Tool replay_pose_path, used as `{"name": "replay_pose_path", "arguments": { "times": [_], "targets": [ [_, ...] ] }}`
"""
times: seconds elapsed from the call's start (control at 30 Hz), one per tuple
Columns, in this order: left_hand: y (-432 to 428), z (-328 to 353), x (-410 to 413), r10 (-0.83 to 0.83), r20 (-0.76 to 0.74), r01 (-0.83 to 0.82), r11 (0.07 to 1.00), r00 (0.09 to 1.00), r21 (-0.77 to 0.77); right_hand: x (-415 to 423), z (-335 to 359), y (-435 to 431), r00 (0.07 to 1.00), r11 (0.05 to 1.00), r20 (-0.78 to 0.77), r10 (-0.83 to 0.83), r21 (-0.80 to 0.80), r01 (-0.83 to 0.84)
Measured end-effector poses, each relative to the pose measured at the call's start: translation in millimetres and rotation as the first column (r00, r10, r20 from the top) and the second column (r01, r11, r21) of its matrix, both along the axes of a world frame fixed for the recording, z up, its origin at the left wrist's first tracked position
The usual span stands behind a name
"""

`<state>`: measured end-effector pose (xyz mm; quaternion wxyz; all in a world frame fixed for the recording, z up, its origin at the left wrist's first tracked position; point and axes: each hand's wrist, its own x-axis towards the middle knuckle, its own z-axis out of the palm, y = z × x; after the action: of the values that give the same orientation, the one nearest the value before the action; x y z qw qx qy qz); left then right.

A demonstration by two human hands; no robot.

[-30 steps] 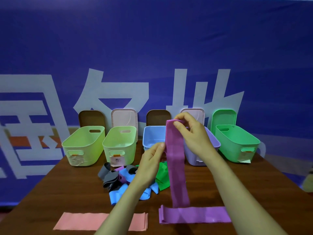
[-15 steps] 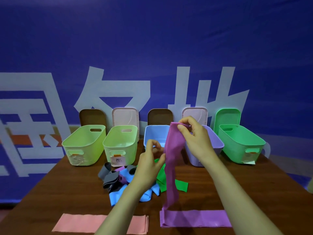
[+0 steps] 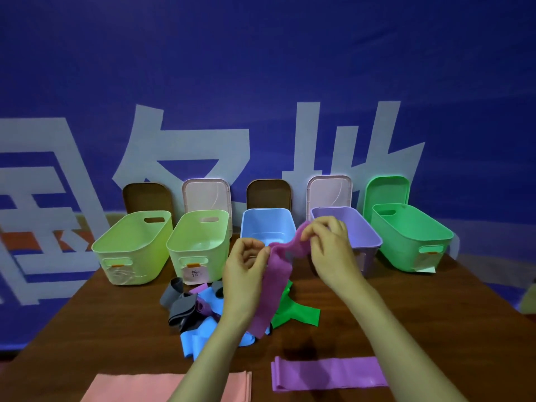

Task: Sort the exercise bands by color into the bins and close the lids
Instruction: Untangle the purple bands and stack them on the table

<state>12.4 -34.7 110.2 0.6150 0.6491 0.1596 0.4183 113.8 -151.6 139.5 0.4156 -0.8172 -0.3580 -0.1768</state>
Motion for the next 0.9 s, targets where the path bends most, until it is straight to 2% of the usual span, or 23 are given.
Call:
{"name": "replay_pose_path", "arguments": {
  "times": [0.13, 0.2, 0.3, 0.4, 0.5, 0.63, 0.8, 0.9],
  "targets": [
    [-3, 6, 2, 0.038, -0.010, -0.038, 0.999, 0.999, 0.019, -16, -18, 4, 0.999, 0.999, 0.011, -0.044, -0.026, 0.045],
    [-5, 9, 2, 0.029, -0.022, -0.028, 0.999, 0.999, 0.019, -24, -20, 7, 0.996, 1.000, -0.087, -0.026, 0.013, 0.027],
    [-7, 11, 1, 0.002, -0.021, -0.001, 0.999, 1.000, 0.046, -29, -20, 12, 0.946, 0.991, -0.309, 0.092, 0.120, -0.057],
    [-6, 11, -2, -0.045, -0.022, 0.047, 0.995, 0.999, 0.087, -29, -22, 13, 0.903, 0.977, -0.403, 0.146, 0.200, -0.069],
    [-4, 7, -3, -0.053, -0.076, 0.066, 0.981, 0.996, 0.184, -32, -24, 14, 0.937, 0.987, -0.328, 0.118, 0.146, -0.073],
    [-2, 3, -5, 0.086, -0.140, -0.031, 0.936, 0.986, 0.352, -29, -29, 12, 0.993, 0.999, -0.119, -0.004, -0.047, -0.001],
    [21, -7, -14, 0.257, -0.158, -0.185, 0.911, 0.953, 0.369, -13, -29, -4, 0.991, 0.985, -0.025, -0.129, -0.118, 0.125],
    [40, -14, -21, 0.325, -0.176, -0.240, 0.893, 0.929, 0.380, 1, -26, -20, 0.973, 0.964, -0.040, -0.227, -0.150, 0.219]
  ]
}}
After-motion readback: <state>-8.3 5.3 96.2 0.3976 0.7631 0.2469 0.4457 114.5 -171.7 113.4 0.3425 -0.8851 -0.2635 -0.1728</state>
